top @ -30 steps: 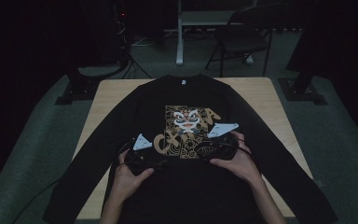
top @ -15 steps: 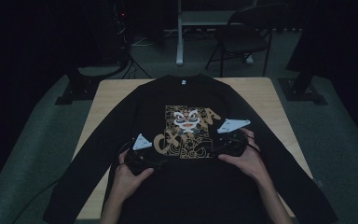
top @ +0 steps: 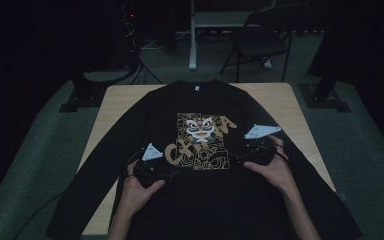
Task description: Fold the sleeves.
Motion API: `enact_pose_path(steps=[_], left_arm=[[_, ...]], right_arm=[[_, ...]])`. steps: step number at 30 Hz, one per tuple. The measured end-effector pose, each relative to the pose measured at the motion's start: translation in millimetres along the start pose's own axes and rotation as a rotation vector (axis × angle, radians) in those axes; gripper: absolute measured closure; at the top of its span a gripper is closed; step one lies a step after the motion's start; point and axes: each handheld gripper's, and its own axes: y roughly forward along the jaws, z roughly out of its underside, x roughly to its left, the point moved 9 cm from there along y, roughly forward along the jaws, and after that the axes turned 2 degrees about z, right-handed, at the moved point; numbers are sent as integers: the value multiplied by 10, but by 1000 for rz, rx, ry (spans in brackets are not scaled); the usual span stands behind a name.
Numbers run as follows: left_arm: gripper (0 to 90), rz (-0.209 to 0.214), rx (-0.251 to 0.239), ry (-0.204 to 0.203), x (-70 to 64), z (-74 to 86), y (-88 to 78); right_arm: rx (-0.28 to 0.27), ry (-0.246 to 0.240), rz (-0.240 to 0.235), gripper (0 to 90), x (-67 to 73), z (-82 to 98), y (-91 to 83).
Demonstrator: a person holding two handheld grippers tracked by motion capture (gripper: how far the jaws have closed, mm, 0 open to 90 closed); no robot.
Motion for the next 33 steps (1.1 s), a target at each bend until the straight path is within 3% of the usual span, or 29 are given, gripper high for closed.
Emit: enact_pose_path(steps=[8, 33], left_arm=[[102, 1, 1, 0, 2, 1, -1], [102, -2, 2, 3, 2, 1, 0]], right_arm=[[15, 14, 21, 114, -97, 68, -18], [36, 121, 59, 115, -472, 348, -163]])
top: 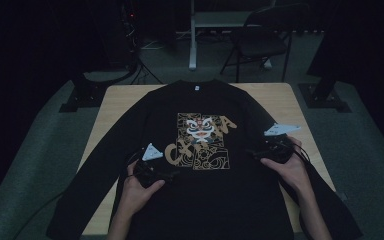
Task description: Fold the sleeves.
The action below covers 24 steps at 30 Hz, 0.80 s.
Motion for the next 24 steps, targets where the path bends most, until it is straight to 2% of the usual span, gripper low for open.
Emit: enact_pose_path(steps=[18, 24], left_arm=[[102, -1, 2, 2, 0, 1, -1], [102, -2, 2, 2, 0, 1, 0]], right_arm=[[21, 71, 37, 116, -317, 224, -36], [22, 113, 50, 117, -459, 289, -49]])
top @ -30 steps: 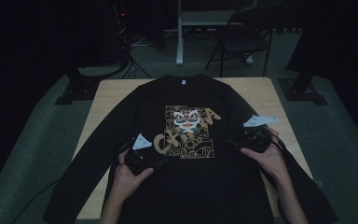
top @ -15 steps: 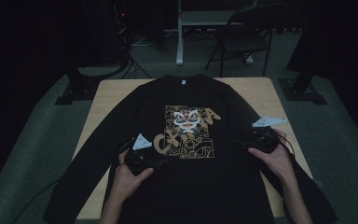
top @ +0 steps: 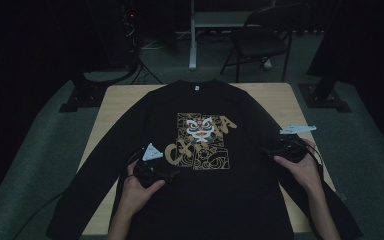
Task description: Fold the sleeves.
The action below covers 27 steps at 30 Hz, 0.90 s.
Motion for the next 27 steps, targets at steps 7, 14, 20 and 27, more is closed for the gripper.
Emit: enact_pose_path(steps=[7, 14, 20, 27], left_arm=[[102, 0, 0, 1, 0, 0, 1], [102, -1, 0, 2, -1, 0, 1], [102, -1, 0, 2, -1, 0, 1], [102, -3, 2, 4, -1, 1, 1]], right_arm=[[-3, 35, 6, 117, -114, 34, 2], [3, 56, 15, 117, -215, 26, 2], [1, 73, 20, 117, -271, 14, 10], [-15, 114, 33, 153, -362, 47, 7]])
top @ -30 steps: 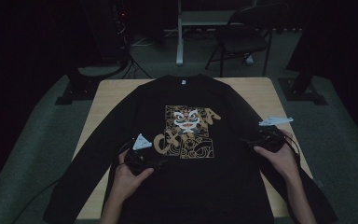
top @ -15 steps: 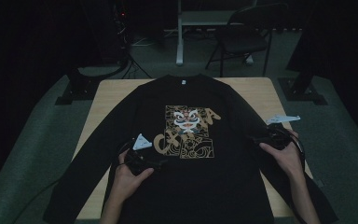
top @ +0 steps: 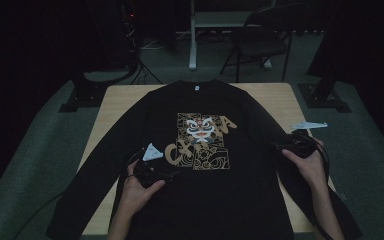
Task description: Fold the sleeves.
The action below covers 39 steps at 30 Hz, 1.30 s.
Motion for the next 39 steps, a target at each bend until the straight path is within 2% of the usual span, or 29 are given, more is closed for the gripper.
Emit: enact_pose_path(steps=[5, 11, 16, 19, 23, 29, 33, 37, 38, 39], left_arm=[[102, 0, 0, 0, 0, 0, 0], [102, -1, 0, 2, 0, 0, 1], [102, -1, 1, 3, 0, 0, 1], [102, -1, 1, 3, 0, 0, 1], [102, -2, 1, 3, -1, 0, 1], [102, -2, 1, 3, -1, 0, 1], [102, -1, 1, 3, -1, 0, 1], [102, -3, 2, 4, -1, 1, 1], [102, -3, 2, 4, -1, 1, 1], [102, -4, 3, 5, -1, 2, 1]], right_arm=[[5, 8, 16, 154, -56, 22, 2], [-35, 31, 6, 154, -80, -36, -75], [-39, 45, 9, 154, -119, -36, -93], [-61, 75, 5, 161, -159, -42, -121], [-57, 75, 16, 161, -188, -34, -134], [-12, 73, 50, 221, -258, 52, -82], [-2, 61, 70, 246, -273, 78, -57], [7, 29, 118, 310, -300, 80, -41], [7, 29, 118, 310, -300, 80, -41], [12, 6, 162, 374, -328, 84, -43]])
